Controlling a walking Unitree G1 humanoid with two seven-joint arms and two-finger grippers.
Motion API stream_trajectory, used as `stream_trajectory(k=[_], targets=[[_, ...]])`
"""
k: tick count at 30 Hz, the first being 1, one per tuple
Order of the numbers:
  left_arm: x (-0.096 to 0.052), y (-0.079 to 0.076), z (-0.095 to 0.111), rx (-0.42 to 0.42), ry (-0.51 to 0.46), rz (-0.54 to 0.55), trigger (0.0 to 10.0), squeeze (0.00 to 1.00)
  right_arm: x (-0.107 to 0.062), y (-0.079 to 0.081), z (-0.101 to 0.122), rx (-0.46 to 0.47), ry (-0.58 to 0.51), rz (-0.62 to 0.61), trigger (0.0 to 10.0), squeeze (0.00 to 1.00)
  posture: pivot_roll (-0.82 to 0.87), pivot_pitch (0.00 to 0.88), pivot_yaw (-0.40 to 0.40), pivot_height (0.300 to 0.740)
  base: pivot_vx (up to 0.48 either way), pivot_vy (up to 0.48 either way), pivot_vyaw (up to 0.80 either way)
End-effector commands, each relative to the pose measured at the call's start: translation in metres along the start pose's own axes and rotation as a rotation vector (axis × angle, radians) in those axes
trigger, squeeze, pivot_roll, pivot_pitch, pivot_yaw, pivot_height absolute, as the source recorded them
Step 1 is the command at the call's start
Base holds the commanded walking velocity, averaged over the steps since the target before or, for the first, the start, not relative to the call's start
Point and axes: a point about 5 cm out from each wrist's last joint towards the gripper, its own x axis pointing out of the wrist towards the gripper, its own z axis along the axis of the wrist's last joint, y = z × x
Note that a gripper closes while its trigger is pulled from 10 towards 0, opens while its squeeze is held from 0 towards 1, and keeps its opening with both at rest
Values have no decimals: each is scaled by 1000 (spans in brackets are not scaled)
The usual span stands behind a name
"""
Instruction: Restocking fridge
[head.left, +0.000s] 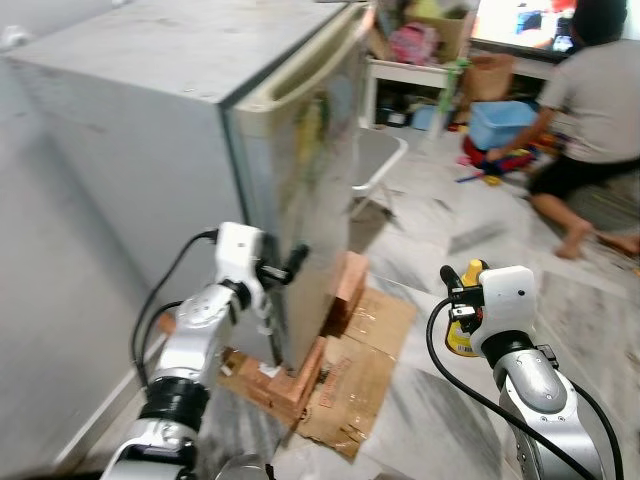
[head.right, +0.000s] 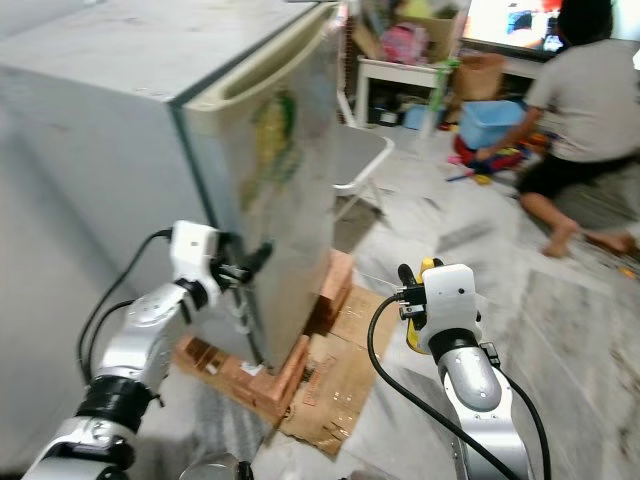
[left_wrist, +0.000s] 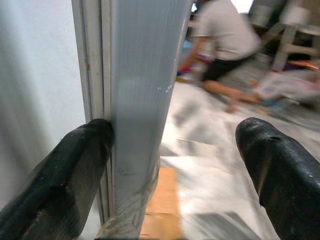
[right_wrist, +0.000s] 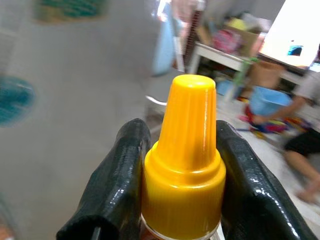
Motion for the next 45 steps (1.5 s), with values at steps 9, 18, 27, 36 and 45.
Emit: stream_trajectory(k=[9, 18, 27, 36, 45], targets=[[35, -106, 31, -8, -82, -521, 10000, 0, -5, -4, 4, -23, -20, -32, 10000, 0, -83, 0, 20, 740, 0, 0, 0], [17, -95, 30, -5, -118, -410, 10000, 0, -7, -9, -4, -50, 41, -154, 10000, 0, -52, 0, 14, 740, 0, 0, 0], [8, -82, 25, -20, -117, -322, 10000, 0, 1, -10, -3, -26, 41, -182, 10000, 0, -33, 0, 0, 740, 215, -228, 0], [9, -84, 27, 7, -119, -319, 10000, 0, 12, -9, 5, 7, 3, -164, 10000, 0, -38, 0, -3, 740, 323, -351, 0], [2, -81, 18, 8, -96, -288, 10000, 0, 16, -8, 4, 15, 5, -154, 10000, 0, -37, 0, -5, 740, 315, -358, 0]])
